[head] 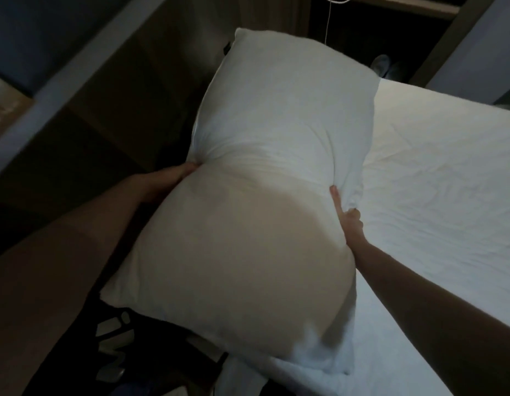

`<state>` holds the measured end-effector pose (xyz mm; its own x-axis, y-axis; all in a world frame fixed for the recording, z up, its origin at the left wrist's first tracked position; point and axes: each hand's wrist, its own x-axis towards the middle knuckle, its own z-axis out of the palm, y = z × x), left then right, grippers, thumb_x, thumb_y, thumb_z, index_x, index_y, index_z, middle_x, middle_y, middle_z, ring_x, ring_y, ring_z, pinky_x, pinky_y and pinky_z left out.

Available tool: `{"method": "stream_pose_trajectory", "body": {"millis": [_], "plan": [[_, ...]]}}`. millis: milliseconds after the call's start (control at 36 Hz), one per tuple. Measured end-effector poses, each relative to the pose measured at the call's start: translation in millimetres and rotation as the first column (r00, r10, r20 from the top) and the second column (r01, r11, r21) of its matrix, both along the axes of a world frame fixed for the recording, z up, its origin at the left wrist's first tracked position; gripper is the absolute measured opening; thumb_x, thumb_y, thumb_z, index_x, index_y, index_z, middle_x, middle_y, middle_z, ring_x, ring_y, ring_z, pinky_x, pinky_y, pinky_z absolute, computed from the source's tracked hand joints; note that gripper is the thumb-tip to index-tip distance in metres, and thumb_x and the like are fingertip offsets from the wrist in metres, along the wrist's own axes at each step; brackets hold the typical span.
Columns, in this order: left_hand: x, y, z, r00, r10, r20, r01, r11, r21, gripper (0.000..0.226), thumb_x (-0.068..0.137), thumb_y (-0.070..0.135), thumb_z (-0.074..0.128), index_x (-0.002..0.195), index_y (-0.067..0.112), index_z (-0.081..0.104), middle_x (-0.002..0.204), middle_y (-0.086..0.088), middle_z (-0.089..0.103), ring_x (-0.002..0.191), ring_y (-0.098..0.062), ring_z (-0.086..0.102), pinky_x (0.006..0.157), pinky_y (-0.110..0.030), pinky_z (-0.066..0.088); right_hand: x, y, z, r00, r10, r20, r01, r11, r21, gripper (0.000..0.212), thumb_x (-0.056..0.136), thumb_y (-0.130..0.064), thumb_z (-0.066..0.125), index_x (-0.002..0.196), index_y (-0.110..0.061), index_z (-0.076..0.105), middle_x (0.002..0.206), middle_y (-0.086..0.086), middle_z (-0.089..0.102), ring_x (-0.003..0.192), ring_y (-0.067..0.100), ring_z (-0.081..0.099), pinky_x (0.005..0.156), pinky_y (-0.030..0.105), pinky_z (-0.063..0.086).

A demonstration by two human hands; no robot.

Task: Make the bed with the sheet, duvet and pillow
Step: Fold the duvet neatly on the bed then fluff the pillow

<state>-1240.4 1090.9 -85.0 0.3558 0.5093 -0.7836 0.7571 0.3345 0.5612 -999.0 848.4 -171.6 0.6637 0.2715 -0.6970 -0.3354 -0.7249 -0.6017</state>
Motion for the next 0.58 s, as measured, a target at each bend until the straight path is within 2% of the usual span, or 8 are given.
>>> {"method": "stream_pose_trajectory", "body": {"millis": [111,139,194,250,306,361,444,583], "plan": [[5.4,7.2,18.3,0.990,0.118,0.079,-0.135,0.952,0.276,0.041,0.053,0.036,0.069,0.083,0.009,0.062,0.074,-0.010,0.058,0.061,-0.015,0.056,0.066,-0.031,0.042,0.5,-10.0,13.5,1.000,0.029,0.006,-0.030,0.989,0.147,0.103,0.076,-0.083,0.050,0.153,-0.019,0.028,0.154,0.015,0.035,0.136,0.035,0.041,0.111,0.041,0.032],[10.5,2.6,26.9,0.987,0.131,0.088,-0.154,0.920,0.360,0.050,0.059,0.029,0.069,0.102,0.006,0.062,0.086,-0.009,0.060,0.066,-0.012,0.059,0.069,-0.031,0.045,0.8,-12.6,17.8,0.999,0.042,0.013,-0.044,0.981,0.188,0.101,0.074,-0.084,0.051,0.151,-0.020,0.032,0.151,0.014,0.040,0.133,0.034,0.044,0.110,0.040,0.035],[24.7,-12.9,45.8,0.992,0.112,0.051,-0.121,0.806,0.579,0.073,0.073,0.022,0.065,0.142,0.013,0.042,0.131,-0.009,0.052,0.109,-0.017,0.058,0.096,-0.035,0.046,1.4,-18.4,26.0,0.998,0.057,0.013,-0.059,0.964,0.259,0.095,0.074,-0.083,0.052,0.146,-0.022,0.042,0.139,0.009,0.055,0.122,0.029,0.055,0.104,0.036,0.042],[34.4,-42.1,66.5,0.997,-0.007,0.078,-0.055,0.654,0.755,0.070,0.080,0.025,0.060,0.146,0.016,0.039,0.147,-0.009,0.037,0.131,-0.023,0.042,0.109,-0.032,0.034,0.7,-23.1,34.8,0.997,0.077,0.007,-0.076,0.949,0.305,0.089,0.076,-0.081,0.051,0.145,-0.024,0.045,0.134,0.002,0.059,0.116,0.023,0.058,0.100,0.034,0.045],[44.9,-80.8,83.5,0.968,-0.247,0.051,0.074,0.472,0.879,0.067,0.078,0.036,0.056,0.140,0.013,0.048,0.144,-0.011,0.041,0.132,-0.026,0.042,0.111,-0.034,0.034,0.4,-25.3,41.5,0.995,0.100,0.012,-0.098,0.944,0.316,0.081,0.083,-0.075,0.050,0.145,-0.024,0.044,0.135,0.001,0.059,0.116,0.022,0.057,0.103,0.035,0.043],[56.9,-115.3,88.0,0.918,-0.382,-0.109,0.247,0.334,0.910,0.071,0.077,0.052,0.053,0.139,0.018,0.049,0.148,-0.008,0.039,0.137,-0.025,0.037,0.115,-0.040,0.029,0.1,-23.7,47.8,0.992,0.122,0.007,-0.118,0.942,0.314,0.083,0.083,-0.076,0.048,0.147,-0.023,0.042,0.139,0.002,0.056,0.121,0.026,0.055,0.108,0.038,0.041],[66.4,-155.2,76.6,0.860,-0.364,-0.357,0.474,0.313,0.823,0.082,0.079,0.068,0.048,0.150,0.031,0.030,0.161,0.001,0.018,0.148,-0.021,0.013,0.121,-0.046,0.012,-0.2,-19.7,55.9,0.985,0.171,0.008,-0.165,0.936,0.311,0.084,0.086,-0.075,0.045,0.151,-0.023,0.035,0.148,0.005,0.046,0.131,0.029,0.048,0.113,0.037,0.035],[63.2,-173.2,54.1,0.850,-0.274,-0.450,0.516,0.261,0.816,0.084,0.086,0.070,0.035,0.156,0.029,0.013,0.165,0.002,0.004,0.151,-0.024,0.001,0.120,-0.055,0.006,-11.6,-15.5,68.6,0.993,0.113,-0.028,-0.096,0.934,0.345,0.091,0.085,-0.076,0.044,0.154,-0.020,0.026,0.156,0.009,0.036,0.140,0.031,0.038,0.112,0.040,0.035]]}}
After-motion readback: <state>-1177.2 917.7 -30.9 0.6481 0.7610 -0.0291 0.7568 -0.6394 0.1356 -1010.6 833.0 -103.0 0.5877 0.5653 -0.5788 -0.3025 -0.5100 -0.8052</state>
